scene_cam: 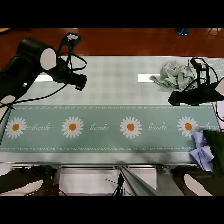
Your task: Fold the shirts.
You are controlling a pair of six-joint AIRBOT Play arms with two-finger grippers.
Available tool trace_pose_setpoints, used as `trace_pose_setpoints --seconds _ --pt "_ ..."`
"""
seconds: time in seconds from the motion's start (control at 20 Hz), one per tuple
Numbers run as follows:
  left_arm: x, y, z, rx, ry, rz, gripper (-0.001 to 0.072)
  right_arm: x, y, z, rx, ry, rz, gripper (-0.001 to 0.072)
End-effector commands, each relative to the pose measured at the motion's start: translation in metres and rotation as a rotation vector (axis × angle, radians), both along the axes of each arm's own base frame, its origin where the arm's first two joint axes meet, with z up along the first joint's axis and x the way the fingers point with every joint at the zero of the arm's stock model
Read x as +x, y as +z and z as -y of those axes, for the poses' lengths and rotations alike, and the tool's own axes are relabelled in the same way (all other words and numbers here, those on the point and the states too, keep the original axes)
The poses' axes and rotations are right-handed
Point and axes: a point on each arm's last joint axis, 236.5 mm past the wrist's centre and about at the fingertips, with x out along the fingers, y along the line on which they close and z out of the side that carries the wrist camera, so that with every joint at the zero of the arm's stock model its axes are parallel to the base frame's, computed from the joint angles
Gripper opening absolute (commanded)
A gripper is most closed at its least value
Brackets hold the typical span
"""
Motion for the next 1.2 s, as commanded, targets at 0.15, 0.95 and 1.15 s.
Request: trace_pose_setpoints --seconds 0.15,0.95,1.15 --pt "0.0 0.0 0.0 0.001 0.0 -0.001 0.0709 0.0 0.0 0.0 0.0 0.001 0.0 0.0589" --pt "0.005 -0.012 0.003 0.008 -0.002 -0.016 0.0708 0.179 0.085 0.149 -0.259 -0.309 0.643 0.0571" --pt "0.003 -0.013 0.002 0.012 -0.001 -0.024 0.0708 0.211 0.042 0.194 -0.191 -0.435 0.572 0.0574"
